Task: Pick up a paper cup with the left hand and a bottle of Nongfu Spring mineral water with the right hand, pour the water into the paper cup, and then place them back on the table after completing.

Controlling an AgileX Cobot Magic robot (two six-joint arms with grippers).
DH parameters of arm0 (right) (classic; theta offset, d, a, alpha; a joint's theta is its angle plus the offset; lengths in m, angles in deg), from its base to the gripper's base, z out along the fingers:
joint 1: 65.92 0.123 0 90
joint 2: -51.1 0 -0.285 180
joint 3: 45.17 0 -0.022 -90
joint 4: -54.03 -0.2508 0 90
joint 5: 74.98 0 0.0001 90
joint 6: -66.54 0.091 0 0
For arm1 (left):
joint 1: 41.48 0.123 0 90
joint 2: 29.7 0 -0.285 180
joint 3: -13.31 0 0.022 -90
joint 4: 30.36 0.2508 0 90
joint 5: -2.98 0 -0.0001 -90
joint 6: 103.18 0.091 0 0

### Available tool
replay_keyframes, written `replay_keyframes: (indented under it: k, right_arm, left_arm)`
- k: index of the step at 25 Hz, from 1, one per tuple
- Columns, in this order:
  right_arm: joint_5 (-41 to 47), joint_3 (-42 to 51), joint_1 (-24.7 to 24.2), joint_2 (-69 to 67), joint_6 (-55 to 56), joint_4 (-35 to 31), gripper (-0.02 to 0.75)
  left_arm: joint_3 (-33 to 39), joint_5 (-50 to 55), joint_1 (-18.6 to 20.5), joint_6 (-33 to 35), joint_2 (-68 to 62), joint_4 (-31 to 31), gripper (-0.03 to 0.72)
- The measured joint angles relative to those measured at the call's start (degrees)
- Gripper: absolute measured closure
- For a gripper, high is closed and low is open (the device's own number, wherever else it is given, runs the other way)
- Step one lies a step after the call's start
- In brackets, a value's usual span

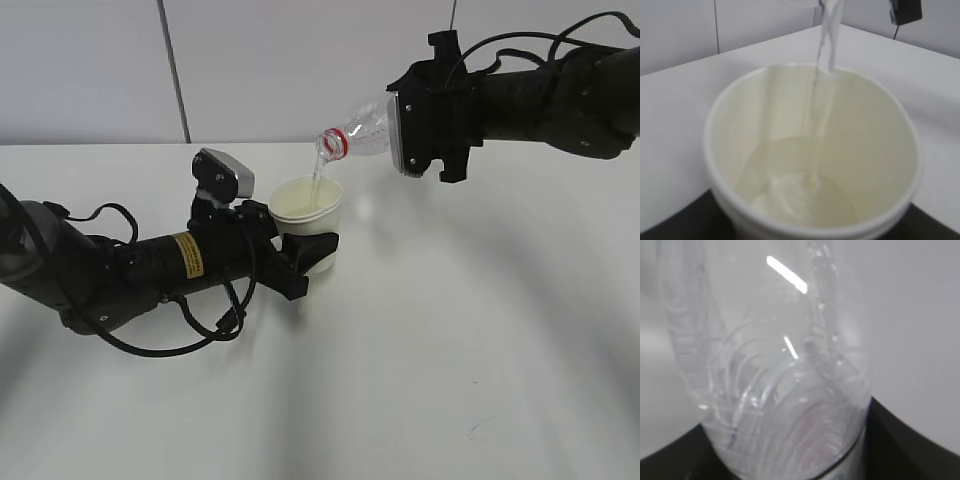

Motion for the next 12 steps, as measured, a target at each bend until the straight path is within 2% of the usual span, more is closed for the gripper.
replay_keyframes:
  k: [12]
  right_arm:
    - [0.0,0.0,0.0,0.0,-0.13,-0.1,0.29]
  left_arm:
    - [0.0,0.0,0.0,0.0,0.0,0.0,0.274]
